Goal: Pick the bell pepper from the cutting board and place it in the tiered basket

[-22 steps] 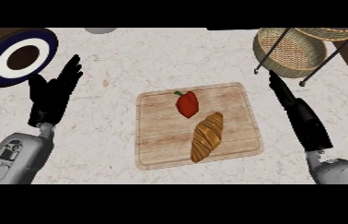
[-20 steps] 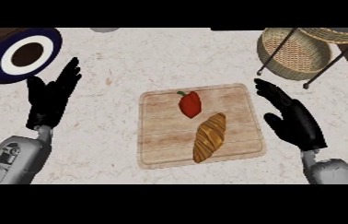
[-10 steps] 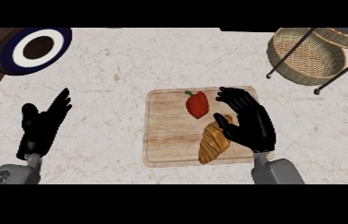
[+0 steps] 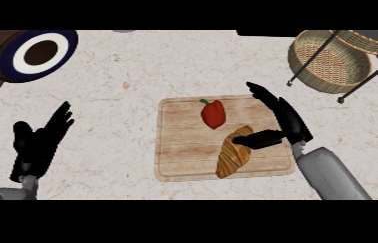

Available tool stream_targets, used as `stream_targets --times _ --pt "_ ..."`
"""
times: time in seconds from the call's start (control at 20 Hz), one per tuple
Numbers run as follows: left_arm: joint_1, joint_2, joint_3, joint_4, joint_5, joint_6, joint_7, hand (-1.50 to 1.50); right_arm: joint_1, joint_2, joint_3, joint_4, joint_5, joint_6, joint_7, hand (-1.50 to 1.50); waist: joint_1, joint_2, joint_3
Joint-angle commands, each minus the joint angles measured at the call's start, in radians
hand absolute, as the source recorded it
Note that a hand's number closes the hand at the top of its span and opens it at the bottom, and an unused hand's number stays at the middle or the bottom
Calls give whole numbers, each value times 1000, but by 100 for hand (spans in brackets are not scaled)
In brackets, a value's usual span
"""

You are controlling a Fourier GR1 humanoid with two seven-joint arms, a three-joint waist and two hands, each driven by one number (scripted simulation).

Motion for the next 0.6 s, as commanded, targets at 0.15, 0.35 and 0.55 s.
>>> stream_targets --times 0.15,0.35,0.55 --pt "79 6 10 -19 0 -18 -16 0 -265 -25 74 1 -47 288 339 -150 -4 0 -1" --pt "65 27 62 -23 6 -40 11 0 -360 1 18 31 -66 367 412 -150 -23 2 0" --pt "62 -27 47 29 -25 -45 -33 0 -477 96 -18 173 -69 384 489 -150 -22 5 0"
